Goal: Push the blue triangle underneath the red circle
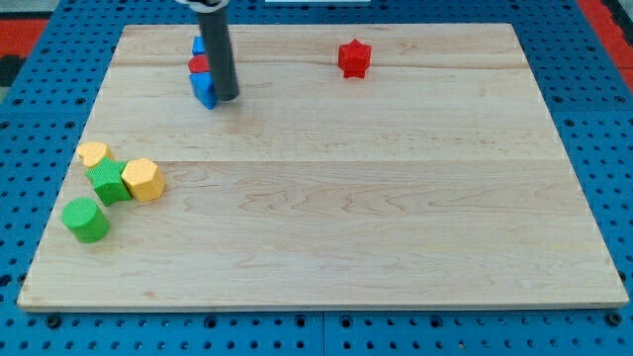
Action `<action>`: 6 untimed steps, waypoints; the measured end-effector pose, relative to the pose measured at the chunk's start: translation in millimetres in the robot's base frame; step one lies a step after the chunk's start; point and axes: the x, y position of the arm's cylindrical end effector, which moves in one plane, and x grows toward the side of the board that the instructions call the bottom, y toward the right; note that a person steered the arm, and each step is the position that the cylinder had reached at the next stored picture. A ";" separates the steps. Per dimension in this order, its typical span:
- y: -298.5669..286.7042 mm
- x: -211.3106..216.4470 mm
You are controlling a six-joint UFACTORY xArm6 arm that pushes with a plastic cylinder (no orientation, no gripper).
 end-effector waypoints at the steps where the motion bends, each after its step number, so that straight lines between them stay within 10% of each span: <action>1: -34.2 23.0; 3: -127.9 37.7; 6: -68.7 0.9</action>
